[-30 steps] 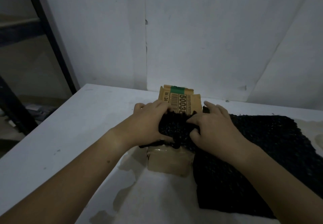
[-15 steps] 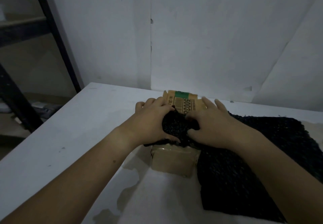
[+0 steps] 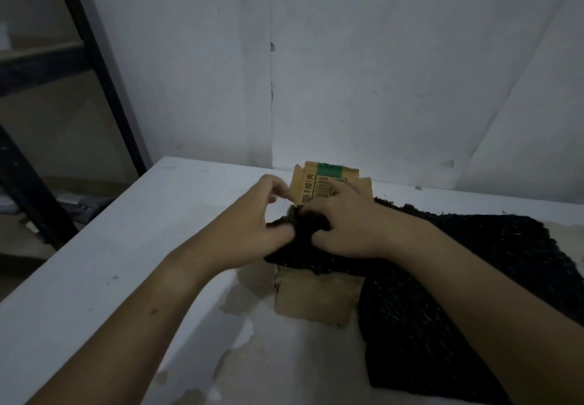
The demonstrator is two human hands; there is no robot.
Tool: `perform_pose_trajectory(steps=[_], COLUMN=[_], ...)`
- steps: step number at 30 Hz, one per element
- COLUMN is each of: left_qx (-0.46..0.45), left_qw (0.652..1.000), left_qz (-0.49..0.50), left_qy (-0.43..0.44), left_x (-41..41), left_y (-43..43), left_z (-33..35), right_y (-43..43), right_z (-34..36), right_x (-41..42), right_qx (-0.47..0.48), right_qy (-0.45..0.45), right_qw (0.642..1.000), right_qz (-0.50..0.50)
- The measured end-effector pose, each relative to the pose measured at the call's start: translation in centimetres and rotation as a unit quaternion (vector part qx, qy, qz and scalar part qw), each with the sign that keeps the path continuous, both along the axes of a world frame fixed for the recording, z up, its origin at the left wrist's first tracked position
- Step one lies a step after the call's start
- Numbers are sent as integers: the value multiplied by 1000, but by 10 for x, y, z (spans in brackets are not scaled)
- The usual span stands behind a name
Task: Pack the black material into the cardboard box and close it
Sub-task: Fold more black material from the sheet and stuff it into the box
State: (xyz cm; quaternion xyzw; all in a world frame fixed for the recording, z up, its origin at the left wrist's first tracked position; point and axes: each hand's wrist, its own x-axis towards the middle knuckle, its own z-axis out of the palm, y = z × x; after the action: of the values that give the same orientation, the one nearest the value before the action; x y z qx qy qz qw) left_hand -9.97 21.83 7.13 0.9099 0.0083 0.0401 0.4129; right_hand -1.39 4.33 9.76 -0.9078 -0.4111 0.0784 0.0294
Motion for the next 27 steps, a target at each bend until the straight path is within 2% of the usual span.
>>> perform_pose_trajectory(steps=[3,6,8,11,16,20,22,25,27], left_qx=[-17,-48,-66,-92,-97,-169,-203,-230,-248], left_qw=[998,997,996,993,992,979,970,963,959], left_qz=[9,12,12,22,37,72,95,102,104], left_qy=[53,64,63,65,76,86,96,93,91], left_x=[-12,-16,-18,-18,-18,-22,-24,-28,-28], left_y=[-1,-8,-11,-15,-18,-17,-17,-20,-23], left_z=[-11,-15,-16,-16,-17,-18,-21,-25,-27], right_y=[8,14,13,10,16,3,-5,-4,1], right_z=[-6,-10,-7,-1,-20,-3,4,-5,-8], right_x=[-4,-3,1,8,7,6,-1,-17,-24], right_qx=[-62,-119,-114,-46,-104,63,103,35,-23], right_qy=[49,86,85,52,63,7,25,44,61], right_qw=[997,989,990,998,993,997,993,995,996], right_qz=[-6,-23,-19,-11,-8,32,55,82,57])
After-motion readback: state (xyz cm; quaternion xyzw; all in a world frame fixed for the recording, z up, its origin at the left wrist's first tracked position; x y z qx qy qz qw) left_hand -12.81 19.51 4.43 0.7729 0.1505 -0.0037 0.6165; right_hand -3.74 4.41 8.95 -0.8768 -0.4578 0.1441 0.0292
